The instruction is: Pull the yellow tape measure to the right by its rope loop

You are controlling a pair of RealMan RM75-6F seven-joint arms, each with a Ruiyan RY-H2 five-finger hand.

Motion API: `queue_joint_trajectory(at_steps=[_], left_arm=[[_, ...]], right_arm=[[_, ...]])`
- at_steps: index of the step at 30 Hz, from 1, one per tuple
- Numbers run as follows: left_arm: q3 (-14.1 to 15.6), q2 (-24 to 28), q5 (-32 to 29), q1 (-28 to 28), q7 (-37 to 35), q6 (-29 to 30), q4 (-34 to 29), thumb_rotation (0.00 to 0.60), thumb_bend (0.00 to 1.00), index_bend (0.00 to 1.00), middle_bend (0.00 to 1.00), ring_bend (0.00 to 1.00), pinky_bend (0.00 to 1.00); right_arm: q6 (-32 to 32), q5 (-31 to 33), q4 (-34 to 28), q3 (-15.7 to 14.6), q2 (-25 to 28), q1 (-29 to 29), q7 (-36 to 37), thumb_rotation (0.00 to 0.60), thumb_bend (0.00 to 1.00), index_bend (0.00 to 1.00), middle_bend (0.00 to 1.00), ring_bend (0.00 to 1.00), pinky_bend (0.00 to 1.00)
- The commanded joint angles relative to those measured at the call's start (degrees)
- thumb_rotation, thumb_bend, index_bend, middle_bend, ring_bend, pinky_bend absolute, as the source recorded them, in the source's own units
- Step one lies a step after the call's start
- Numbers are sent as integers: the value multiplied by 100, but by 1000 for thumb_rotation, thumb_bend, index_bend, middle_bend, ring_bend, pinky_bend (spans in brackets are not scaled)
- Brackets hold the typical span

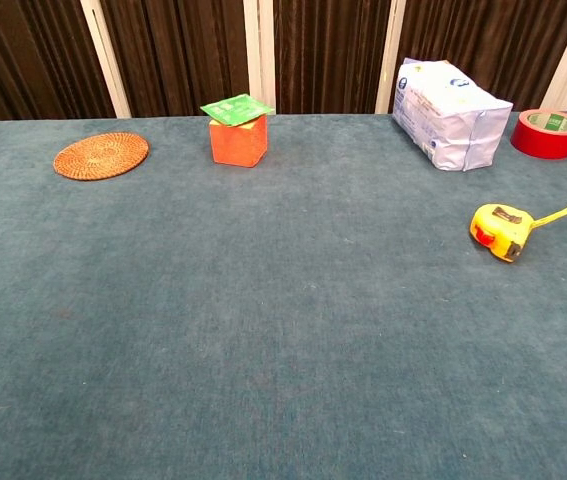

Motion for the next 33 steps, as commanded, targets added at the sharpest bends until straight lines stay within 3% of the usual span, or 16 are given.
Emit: queue_joint_trajectory(at_steps=[1, 4, 6, 10, 11, 14, 20, 27, 30, 33], left_arm=[[-1, -1, -1, 0, 1, 0, 1, 600, 0, 0, 0, 0, 0], [0, -1, 4, 2, 2, 4, 0, 600, 0, 0, 0, 0, 0], [2, -1, 7, 4, 6, 6, 1, 600, 0, 0, 0, 0, 0], [7, 2, 21, 7, 8, 13, 0, 600, 0, 0, 0, 0, 0], [8, 3, 23, 8, 9, 14, 0, 600, 0, 0, 0, 0, 0], [12, 5, 28, 10, 1, 14, -3, 600, 0, 0, 0, 0, 0], [16, 9, 49, 16, -6, 32, 6, 600, 0, 0, 0, 0, 0], [21, 17, 75, 22, -14, 52, 17, 600, 0, 0, 0, 0, 0], [21, 18, 87, 31, -4, 74, 30, 600, 0, 0, 0, 0, 0], [18, 18, 96, 39, 10, 96, 40, 600, 0, 0, 0, 0, 0]], right_arm=[[-9, 12, -21, -11, 7, -10, -11, 600, 473, 628, 153, 0, 0], [8, -9, -67, -36, 15, -33, -8, 600, 473, 624, 153, 0, 0], [17, -29, -125, -50, 33, -49, 3, 600, 473, 544, 153, 0, 0], [42, -117, -303, -116, 104, -108, 24, 600, 472, 264, 102, 0, 0], [52, -144, -357, -126, 121, -124, 51, 600, 472, 152, 71, 0, 0], [108, -235, -538, -158, 185, -172, 109, 600, 473, 3, 20, 0, 0], [297, -415, -1168, -163, 390, -303, 302, 600, 473, 0, 0, 0, 0], [764, -1139, -2546, -382, 849, -700, 722, 600, 475, 0, 0, 0, 0], [1253, -1970, -3468, -752, 1169, -1111, 998, 600, 463, 0, 0, 0, 0], [1569, -2594, -3963, -1124, 1362, -1423, 1130, 600, 417, 0, 0, 0, 0]])
